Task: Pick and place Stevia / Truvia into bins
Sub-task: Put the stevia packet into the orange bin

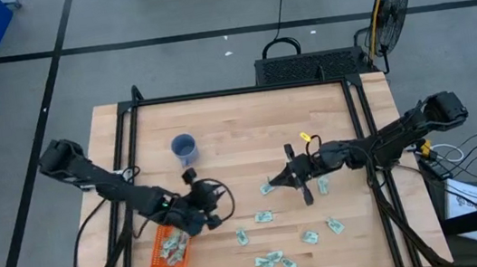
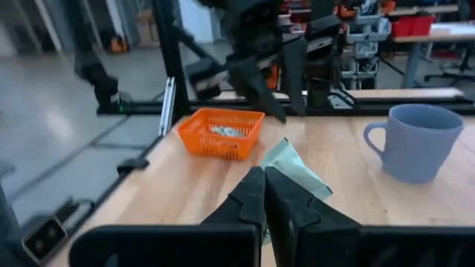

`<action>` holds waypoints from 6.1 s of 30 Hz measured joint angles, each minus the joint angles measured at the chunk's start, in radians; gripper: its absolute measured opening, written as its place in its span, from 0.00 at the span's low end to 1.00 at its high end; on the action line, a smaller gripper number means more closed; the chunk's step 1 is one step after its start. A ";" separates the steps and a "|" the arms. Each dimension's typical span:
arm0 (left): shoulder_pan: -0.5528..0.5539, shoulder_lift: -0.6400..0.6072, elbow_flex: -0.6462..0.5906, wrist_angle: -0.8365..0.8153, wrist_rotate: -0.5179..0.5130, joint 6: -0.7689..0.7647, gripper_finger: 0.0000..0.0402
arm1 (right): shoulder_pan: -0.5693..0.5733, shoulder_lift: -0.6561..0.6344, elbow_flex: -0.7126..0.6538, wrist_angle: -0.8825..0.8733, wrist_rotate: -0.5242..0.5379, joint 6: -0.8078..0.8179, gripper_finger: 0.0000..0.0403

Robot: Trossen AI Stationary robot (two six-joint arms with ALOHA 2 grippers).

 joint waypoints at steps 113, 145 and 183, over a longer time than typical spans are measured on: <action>-0.203 -0.147 0.006 -0.707 0.803 -0.830 0.03 | -0.241 0.336 0.130 0.230 -0.233 -0.005 0.32; -0.162 0.011 0.006 -0.549 0.787 -0.793 0.31 | -0.282 0.336 0.130 0.355 -0.241 -0.005 0.32; 0.040 0.039 0.217 -0.263 0.232 -0.089 0.31 | -0.065 0.336 0.467 -1.253 0.330 0.168 0.32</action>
